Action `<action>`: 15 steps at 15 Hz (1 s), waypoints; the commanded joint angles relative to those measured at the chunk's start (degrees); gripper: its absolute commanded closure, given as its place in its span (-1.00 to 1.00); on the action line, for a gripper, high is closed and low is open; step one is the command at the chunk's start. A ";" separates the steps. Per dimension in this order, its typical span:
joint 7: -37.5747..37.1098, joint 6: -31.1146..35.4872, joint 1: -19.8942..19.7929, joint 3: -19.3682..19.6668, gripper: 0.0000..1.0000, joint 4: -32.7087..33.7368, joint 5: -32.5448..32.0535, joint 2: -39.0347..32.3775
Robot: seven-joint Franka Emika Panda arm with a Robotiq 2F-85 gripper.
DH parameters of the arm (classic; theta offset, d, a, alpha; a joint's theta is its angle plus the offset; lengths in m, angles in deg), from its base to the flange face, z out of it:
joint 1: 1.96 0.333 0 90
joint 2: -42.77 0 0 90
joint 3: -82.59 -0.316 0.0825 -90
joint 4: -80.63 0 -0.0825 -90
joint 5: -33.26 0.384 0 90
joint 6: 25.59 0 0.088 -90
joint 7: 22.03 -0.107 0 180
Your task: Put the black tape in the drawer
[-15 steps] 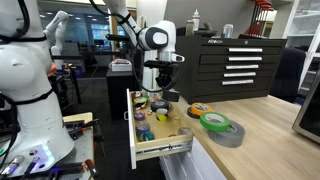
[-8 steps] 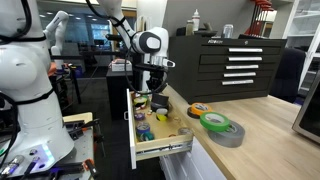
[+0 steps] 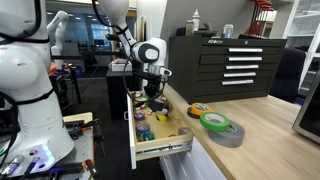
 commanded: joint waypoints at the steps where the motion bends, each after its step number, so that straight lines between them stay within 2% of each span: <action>1: 0.07 5.16 0.10 -0.15 0.90 1.54 0.58 -4.99; 8: 0.89 12.88 -1.15 -0.32 0.90 6.12 0.16 -16.21; 15: 3.08 19.25 -2.60 -0.65 0.90 13.64 -1.36 -26.67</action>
